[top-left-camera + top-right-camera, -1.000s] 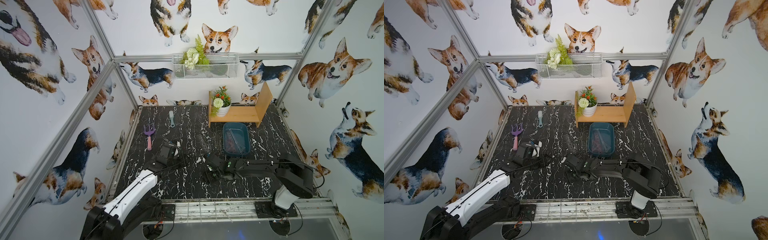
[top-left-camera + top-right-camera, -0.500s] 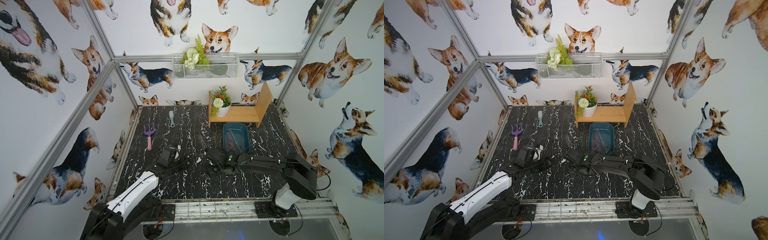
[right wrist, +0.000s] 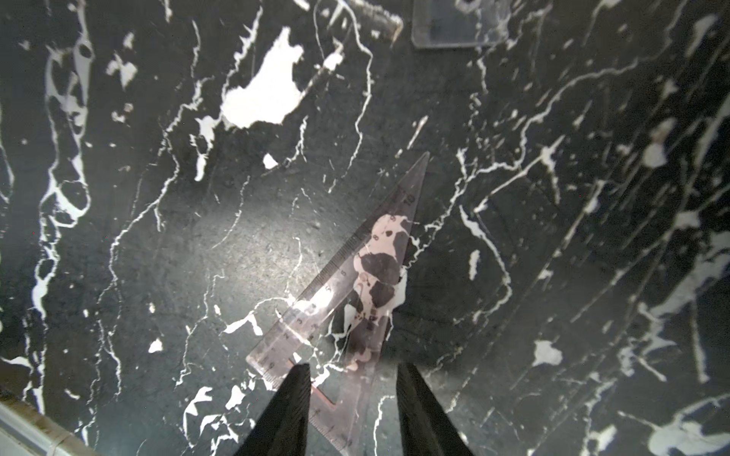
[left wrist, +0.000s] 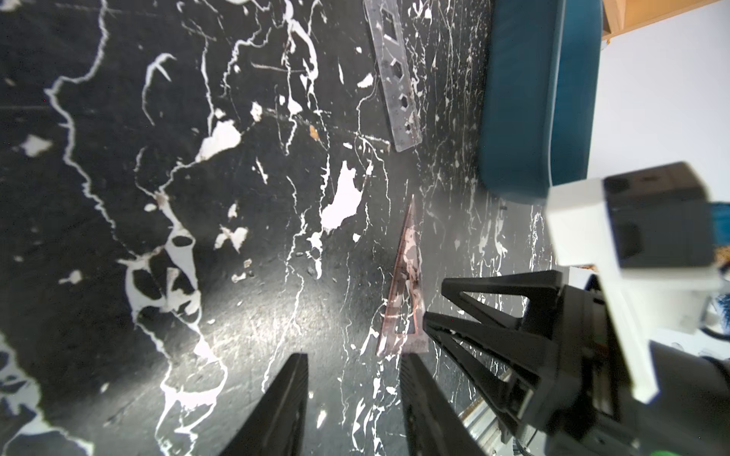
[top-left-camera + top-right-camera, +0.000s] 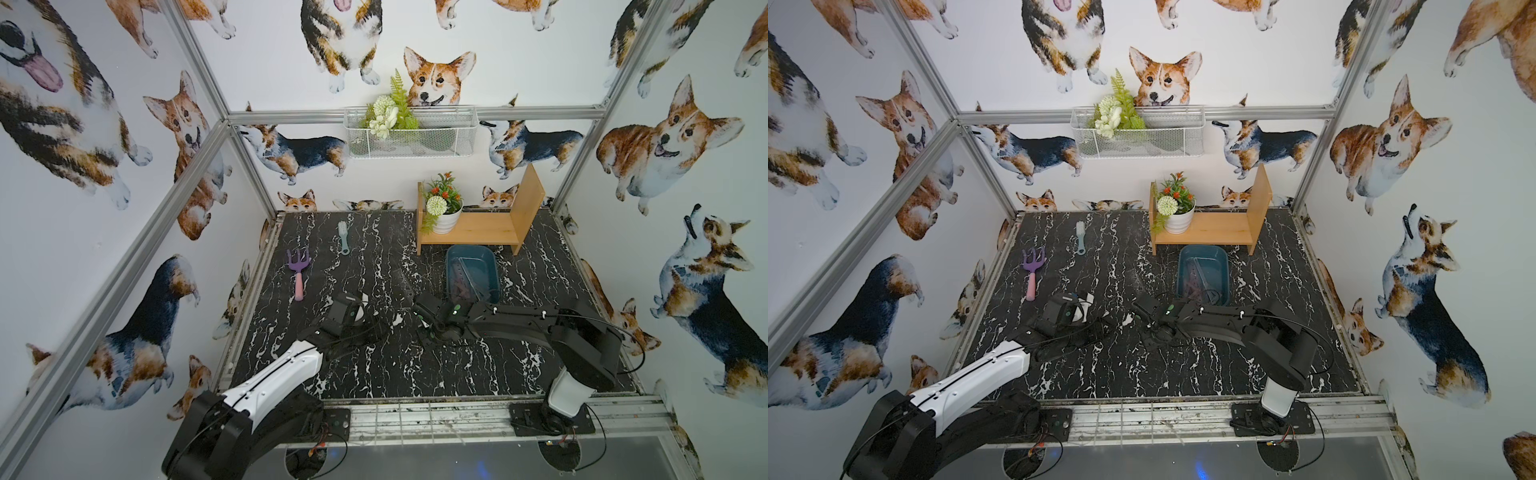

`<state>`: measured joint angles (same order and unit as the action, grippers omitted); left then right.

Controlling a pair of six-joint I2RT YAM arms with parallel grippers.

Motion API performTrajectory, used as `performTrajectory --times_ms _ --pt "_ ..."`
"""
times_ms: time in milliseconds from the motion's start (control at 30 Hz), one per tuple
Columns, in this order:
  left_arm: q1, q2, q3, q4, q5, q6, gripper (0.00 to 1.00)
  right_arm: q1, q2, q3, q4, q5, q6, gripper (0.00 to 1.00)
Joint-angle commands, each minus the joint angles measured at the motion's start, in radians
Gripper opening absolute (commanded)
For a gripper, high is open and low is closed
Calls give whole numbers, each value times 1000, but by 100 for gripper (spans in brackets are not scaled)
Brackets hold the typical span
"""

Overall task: Put the scattered rulers into the storage box
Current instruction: Pick up the ruler from the center of the board.

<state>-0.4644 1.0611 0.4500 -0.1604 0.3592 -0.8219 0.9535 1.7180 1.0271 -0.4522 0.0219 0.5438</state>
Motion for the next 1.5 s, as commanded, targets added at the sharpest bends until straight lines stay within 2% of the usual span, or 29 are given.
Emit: performTrajectory --times_ms 0,467,800,967,1467 --pt "-2 -2 -4 23 -2 -11 44 -1 12 14 -26 6 -10 40" --pt "-7 -15 -20 30 -8 -15 44 1 65 57 -50 18 -13 33" --pt "-8 -16 -35 50 -2 -22 44 8 78 52 -59 33 -1 33" --pt "-10 -18 -43 57 1 -26 44 9 83 39 -53 25 5 28" --pt "-87 14 -123 233 32 -149 45 -9 78 -19 15 -37 13 20"
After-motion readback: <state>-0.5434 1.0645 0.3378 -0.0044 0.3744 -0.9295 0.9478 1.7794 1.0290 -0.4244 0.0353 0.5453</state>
